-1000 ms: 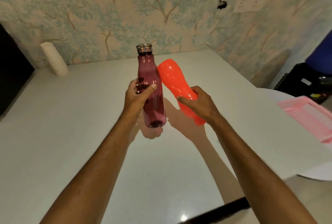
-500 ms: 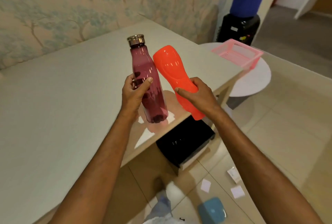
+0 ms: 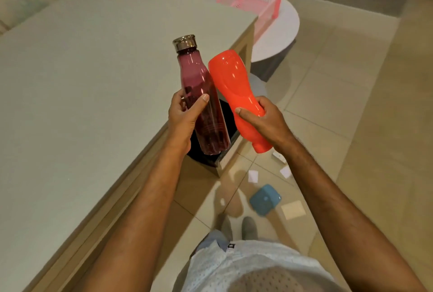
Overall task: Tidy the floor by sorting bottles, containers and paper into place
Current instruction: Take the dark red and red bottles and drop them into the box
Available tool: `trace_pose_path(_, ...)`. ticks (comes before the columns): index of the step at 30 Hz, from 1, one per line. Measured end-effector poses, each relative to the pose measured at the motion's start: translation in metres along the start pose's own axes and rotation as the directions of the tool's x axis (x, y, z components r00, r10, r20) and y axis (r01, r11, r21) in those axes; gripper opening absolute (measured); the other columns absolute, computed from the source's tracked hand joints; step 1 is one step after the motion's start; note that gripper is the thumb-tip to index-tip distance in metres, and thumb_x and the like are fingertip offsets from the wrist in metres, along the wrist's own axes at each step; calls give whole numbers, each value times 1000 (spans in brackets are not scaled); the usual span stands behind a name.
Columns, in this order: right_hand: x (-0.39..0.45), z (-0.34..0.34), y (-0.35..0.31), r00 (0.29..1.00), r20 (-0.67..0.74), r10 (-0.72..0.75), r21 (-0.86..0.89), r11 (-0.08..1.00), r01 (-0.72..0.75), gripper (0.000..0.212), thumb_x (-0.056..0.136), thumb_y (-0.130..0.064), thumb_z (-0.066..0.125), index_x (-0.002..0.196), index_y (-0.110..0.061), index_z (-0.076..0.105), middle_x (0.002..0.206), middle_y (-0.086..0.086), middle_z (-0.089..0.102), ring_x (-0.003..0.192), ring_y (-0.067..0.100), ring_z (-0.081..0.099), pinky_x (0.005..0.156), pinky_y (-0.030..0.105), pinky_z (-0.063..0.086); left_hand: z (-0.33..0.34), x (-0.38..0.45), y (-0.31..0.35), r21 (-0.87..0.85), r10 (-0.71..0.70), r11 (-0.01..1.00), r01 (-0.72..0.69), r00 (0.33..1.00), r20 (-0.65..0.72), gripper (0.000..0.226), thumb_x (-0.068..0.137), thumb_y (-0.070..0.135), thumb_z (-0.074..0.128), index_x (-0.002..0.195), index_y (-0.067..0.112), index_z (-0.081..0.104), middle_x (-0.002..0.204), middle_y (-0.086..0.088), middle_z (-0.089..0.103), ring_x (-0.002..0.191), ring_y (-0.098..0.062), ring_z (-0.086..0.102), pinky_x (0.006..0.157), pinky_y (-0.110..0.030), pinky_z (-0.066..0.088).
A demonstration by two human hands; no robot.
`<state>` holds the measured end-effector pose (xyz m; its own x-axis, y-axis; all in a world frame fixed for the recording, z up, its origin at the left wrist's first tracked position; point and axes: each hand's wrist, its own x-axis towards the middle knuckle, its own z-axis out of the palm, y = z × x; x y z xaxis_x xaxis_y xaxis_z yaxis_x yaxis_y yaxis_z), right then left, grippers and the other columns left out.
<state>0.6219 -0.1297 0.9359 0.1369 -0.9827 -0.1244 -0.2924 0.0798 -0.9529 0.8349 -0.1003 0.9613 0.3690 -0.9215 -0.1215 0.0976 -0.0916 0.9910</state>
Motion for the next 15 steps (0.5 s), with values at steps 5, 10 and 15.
trace_pose_path(5,-22,9,42,989,-48,143,54,989,-140,63,71,-75,76,120,-39,60,114,-13,70,91,4,73,70,26,62,2,-10,-31,48,-50,998,45,993,106,46,83,40,82,124,29,66,118,4,74,109,-14,72,87,-30,62)
trace_pose_path(10,-45,24,79,961,-89,261,68,964,-256,63,71,-75,74,120,-37,62,111,-14,72,90,4,74,70,27,61,-3,-17,-70,100,-157,985,143,977,144,46,86,33,81,127,24,61,119,3,71,103,-7,73,77,-20,60)
trace_pose_path(15,-55,39,120,927,-88,363,76,931,-358,68,74,-74,73,125,-30,61,115,-10,71,96,13,74,76,33,62,-2,-19,-113,124,-281,956,264,949,145,47,88,21,79,129,10,60,107,4,71,85,3,72,67,-13,55)
